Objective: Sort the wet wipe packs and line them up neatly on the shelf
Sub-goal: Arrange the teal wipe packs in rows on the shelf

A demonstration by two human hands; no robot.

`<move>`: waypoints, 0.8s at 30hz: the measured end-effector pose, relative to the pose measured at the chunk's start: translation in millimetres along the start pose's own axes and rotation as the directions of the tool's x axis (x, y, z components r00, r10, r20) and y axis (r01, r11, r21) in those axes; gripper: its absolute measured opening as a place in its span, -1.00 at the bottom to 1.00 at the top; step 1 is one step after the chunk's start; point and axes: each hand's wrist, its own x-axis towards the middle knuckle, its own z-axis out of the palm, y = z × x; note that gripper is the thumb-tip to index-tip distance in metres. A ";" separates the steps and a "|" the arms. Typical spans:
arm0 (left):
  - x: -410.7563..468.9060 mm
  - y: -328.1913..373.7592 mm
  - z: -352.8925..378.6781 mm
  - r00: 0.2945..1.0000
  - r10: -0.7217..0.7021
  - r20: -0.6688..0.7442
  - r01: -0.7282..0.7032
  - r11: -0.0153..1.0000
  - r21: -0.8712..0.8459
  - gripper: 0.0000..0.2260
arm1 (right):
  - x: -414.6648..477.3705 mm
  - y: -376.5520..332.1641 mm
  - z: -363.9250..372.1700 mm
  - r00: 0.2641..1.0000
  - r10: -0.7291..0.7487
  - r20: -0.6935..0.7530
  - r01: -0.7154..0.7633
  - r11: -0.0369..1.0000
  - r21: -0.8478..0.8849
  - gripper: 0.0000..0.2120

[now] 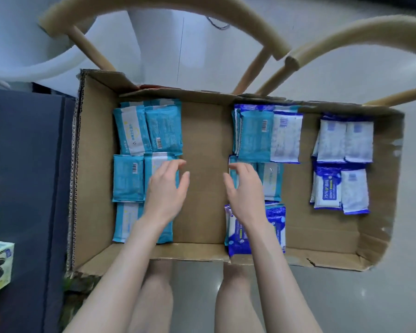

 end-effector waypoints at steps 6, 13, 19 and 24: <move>-12.5 61.7 89.1 0.996 -0.088 0.028 0.089 0.995 -0.054 -0.78 | 5.9 85.5 -53.4 0.997 0.015 0.075 -0.014 1.000 -0.019 -0.75; -11.6 81.5 166.0 0.958 -0.267 0.102 0.278 0.955 -0.102 -0.75 | 24.8 158.1 -65.5 0.982 0.076 0.171 -0.070 0.997 -0.044 -0.74; 7.1 72.5 196.8 0.905 -0.421 0.066 0.426 0.900 -0.098 -0.56 | 46.2 180.1 -49.0 0.964 0.149 0.220 -0.148 0.989 -0.023 -0.73; 27.2 62.3 215.1 0.871 -0.491 0.031 0.492 0.866 -0.091 -0.43 | 63.1 186.8 -30.2 0.952 0.256 0.168 -0.266 0.963 0.040 -0.55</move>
